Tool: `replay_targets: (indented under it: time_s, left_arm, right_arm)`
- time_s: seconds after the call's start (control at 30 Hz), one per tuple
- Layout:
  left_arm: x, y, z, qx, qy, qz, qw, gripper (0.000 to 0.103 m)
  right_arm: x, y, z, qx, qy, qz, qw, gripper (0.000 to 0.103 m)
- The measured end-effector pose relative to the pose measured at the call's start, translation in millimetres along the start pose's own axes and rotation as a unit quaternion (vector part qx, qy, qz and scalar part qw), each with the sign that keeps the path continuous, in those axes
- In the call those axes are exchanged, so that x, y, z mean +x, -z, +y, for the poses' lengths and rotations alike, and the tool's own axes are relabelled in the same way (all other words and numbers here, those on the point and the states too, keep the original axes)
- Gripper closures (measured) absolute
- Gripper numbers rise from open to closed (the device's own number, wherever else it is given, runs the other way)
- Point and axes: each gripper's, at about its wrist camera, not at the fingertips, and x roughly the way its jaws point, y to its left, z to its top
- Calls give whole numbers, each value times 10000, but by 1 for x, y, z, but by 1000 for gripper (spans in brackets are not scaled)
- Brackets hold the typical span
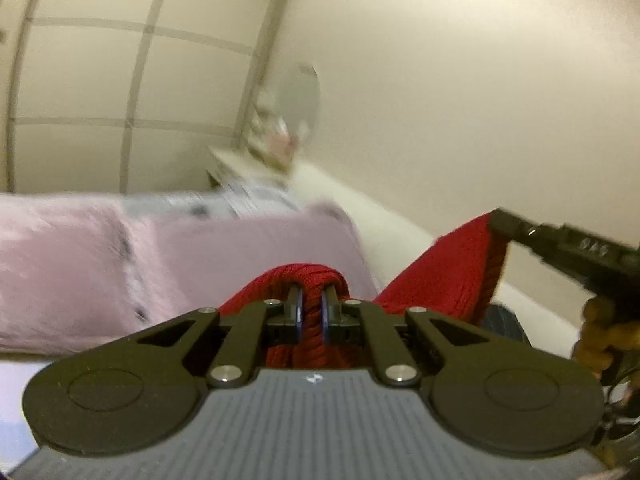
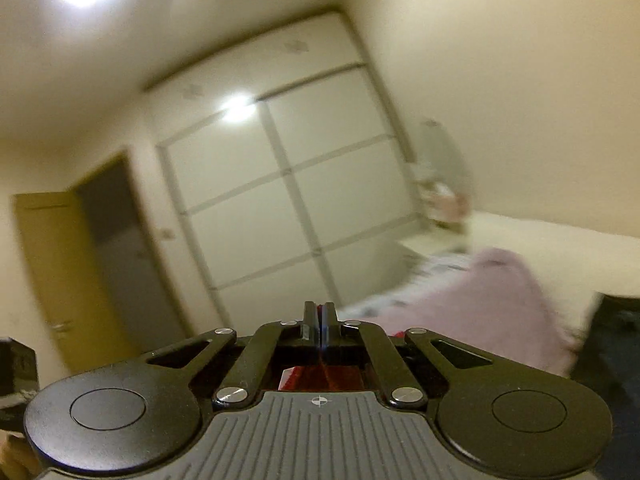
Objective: Fold clothes
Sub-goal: 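Carry the red sweater with both grippers and drop it onto the bed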
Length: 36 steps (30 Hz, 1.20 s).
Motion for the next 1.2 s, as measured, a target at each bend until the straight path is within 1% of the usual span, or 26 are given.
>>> replay_targets:
  time_s: [0.07, 0.17, 0.2, 0.23, 0.27, 0.3, 0.33, 0.37, 0.4, 0.43, 0.5, 0.53, 0.6, 0.63, 0.73, 0.77, 0.9, 1.03, 1.2]
  left_arm:
    - [-32, -3, 19, -20, -280, -73, 9996, 97]
    - [-80, -8, 48, -49, -700, -183, 9974, 96]
    - [-95, -9, 57, -59, -840, -220, 9962, 93]
    - [-111, -11, 67, -68, -979, -256, 9948, 88]
    - [-123, -10, 77, -103, -1162, -200, 9930, 88]
    - [-121, -3, 90, -204, -1457, 148, 9890, 81]
    - [-119, 7, 102, -268, -1628, 432, 9853, 77]
    - [-117, 19, 114, -398, -1758, 732, 9809, 76]
    - [-115, 32, 126, -528, -1886, 1031, 9752, 76]
    - [-114, 45, 138, -651, -2019, 1342, 9680, 76]
    - [-110, 76, 154, -858, -2330, 2051, 9467, 76]
    - [-110, 90, 161, -929, -2457, 2353, 9357, 76]
    - [-119, 111, 164, -858, -2559, 2641, 9259, 76]
    - [-123, 121, 165, -835, -2595, 2760, 9217, 73]
    - [-135, 137, 157, -893, -2553, 2852, 9195, 71]
    - [-140, 141, 154, -923, -2536, 2838, 9201, 71]
    - [-164, 147, 146, -880, -2669, 2721, 9203, 65]
    - [-172, 159, 141, -877, -2834, 2624, 9182, 62]
    - [-188, 173, 122, -953, -3055, 2642, 9098, 62]
  right_arm:
    - [12, 1, 39, -29, -415, -76, 9991, 103]
    - [39, 9, 91, 38, -920, 133, 9957, 103]
    - [48, 14, 107, 49, -993, 280, 9947, 103]
    - [59, 20, 123, 34, -1011, 528, 9935, 103]
    - [72, 29, 139, -14, -955, 912, 9912, 97]
    - [84, 39, 153, -48, -843, 1312, 9878, 75]
    - [93, 51, 166, -71, -688, 1692, 9831, 59]
    - [97, 65, 178, -102, -571, 2018, 9777, 36]
    - [101, 79, 188, -160, -474, 2366, 9703, 36]
    - [103, 95, 196, -254, -406, 2743, 9605, 36]
    - [105, 125, 210, -405, -256, 3425, 9383, 36]
    - [101, 137, 213, -413, -163, 3657, 9297, 36]
    - [92, 163, 218, -428, 25, 4113, 9105, 36]
    - [87, 176, 220, -436, 118, 4337, 8999, 36]
    - [74, 214, 228, -455, 399, 4990, 8645, 36]
    - [69, 223, 231, -478, 463, 5126, 8560, 36]
    - [52, 235, 236, -639, 460, 5197, 8507, 36]
    - [31, 245, 234, -754, 416, 5247, 8470, 36]
    - [5, 259, 232, -897, 361, 5307, 8420, 36]
